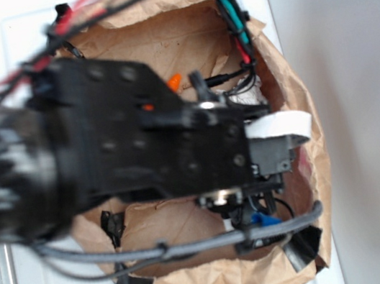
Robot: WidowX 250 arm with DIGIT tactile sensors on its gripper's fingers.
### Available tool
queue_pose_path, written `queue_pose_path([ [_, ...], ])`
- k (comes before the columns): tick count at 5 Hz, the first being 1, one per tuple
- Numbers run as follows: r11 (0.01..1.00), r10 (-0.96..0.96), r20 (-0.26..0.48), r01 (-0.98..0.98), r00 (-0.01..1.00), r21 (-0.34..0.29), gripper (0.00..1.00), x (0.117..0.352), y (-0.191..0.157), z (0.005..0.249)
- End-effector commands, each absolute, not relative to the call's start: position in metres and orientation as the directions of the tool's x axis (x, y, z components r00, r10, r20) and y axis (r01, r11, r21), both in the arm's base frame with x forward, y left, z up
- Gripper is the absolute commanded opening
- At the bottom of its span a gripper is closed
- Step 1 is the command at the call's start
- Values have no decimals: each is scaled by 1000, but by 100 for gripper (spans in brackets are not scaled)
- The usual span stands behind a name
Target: Grab the white paper.
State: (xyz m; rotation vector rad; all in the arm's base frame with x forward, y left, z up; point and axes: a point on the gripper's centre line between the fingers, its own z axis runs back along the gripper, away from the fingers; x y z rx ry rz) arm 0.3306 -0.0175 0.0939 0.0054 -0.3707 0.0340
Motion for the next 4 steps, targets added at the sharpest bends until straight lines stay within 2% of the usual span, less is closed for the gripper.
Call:
queue_pose_path([
  [1, 993, 100, 346, -115, 933, 23, 100, 357, -11, 99],
  [2, 995, 95, 334, -103, 938, 7, 100, 347, 0, 105],
  [4, 994, 89, 358, -107, 930, 30, 100, 326, 20, 110],
])
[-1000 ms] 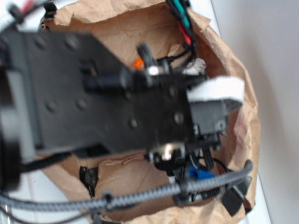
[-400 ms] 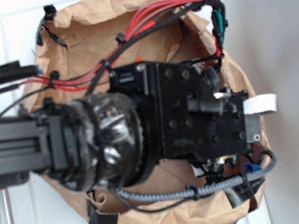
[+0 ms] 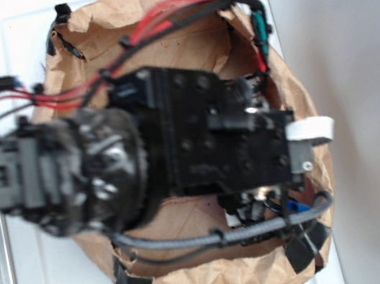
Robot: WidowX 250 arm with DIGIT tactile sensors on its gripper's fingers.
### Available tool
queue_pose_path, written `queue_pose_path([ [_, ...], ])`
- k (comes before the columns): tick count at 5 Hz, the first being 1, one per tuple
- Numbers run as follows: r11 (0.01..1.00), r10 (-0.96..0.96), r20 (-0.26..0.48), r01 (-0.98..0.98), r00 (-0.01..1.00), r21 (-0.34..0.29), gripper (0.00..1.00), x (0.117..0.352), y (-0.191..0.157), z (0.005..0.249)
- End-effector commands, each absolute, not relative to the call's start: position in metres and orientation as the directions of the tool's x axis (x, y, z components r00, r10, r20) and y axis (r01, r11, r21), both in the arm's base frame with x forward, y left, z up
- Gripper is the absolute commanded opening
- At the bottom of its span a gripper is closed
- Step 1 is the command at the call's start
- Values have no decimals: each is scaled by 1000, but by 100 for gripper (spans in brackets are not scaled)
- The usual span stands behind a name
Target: Grab the white paper.
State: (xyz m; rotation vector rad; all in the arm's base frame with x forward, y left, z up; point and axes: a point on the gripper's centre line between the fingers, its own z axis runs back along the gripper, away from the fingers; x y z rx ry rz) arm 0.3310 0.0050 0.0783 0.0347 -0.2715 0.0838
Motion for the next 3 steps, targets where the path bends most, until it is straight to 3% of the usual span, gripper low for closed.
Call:
queue_pose_path([
  [1, 990, 115, 379, -137, 918, 32, 100, 327, 35, 105],
  [3, 991, 106, 361, -130, 926, 43, 100, 346, 35, 81],
])
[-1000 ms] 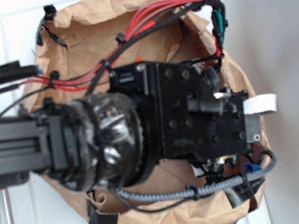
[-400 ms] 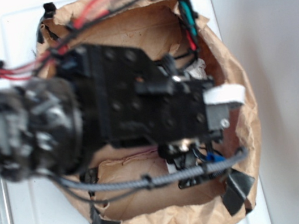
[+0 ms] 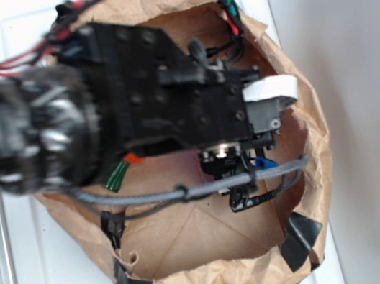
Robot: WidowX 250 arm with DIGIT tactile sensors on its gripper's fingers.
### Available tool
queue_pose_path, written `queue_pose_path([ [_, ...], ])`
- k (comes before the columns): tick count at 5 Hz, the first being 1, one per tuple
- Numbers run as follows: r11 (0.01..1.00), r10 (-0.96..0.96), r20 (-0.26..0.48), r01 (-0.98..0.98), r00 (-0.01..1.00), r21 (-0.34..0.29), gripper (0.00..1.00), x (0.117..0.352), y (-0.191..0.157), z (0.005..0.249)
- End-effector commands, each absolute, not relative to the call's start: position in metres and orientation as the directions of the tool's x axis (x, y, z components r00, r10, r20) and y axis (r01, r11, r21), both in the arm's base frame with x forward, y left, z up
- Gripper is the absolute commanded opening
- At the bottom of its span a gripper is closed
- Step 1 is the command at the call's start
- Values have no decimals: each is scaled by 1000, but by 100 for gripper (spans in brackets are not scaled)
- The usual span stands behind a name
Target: Grab the white paper.
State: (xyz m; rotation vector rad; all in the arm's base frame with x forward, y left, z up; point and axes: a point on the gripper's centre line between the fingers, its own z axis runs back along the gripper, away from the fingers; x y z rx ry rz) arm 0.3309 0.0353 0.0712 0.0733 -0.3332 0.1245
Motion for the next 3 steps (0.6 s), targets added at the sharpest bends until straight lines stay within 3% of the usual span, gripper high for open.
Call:
queue_pose_path([
  [1, 987, 129, 358, -156, 925, 47, 100, 359, 31, 77],
  [2, 985, 142, 336, -166, 931, 46, 100, 378, 23, 62],
  [3, 977, 140, 344, -187, 929, 107, 100, 388, 17, 50],
])
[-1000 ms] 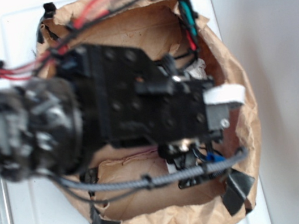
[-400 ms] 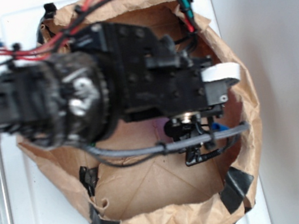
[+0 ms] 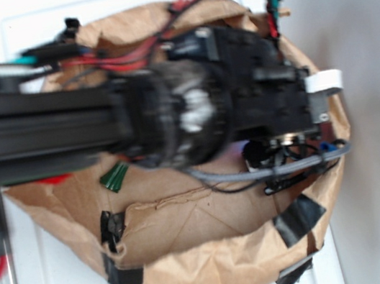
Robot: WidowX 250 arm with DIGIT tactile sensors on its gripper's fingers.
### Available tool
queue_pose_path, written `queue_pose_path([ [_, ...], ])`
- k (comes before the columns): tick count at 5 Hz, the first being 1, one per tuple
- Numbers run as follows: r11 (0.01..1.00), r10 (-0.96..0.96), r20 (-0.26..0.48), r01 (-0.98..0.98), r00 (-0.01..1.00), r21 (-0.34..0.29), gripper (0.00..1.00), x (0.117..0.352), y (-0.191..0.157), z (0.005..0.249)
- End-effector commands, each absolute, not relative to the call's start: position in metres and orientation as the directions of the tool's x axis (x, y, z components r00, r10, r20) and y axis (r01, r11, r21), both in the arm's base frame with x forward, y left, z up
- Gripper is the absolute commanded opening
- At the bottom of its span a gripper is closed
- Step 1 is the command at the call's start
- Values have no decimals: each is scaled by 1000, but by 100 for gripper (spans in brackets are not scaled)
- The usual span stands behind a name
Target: Grab the white paper.
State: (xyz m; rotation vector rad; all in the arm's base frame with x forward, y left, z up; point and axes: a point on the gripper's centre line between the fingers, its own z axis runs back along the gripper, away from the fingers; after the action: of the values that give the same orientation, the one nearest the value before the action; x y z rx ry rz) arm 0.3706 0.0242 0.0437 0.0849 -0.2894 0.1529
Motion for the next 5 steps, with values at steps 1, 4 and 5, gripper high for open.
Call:
queue_pose_path([
  [1, 969, 162, 343, -214, 925, 120, 100, 393, 18, 49],
  [4, 989, 101, 345, -133, 933, 71, 0, 363, 12, 80],
  [5, 999, 48, 300, -49, 953, -5, 0, 338, 7, 113],
])
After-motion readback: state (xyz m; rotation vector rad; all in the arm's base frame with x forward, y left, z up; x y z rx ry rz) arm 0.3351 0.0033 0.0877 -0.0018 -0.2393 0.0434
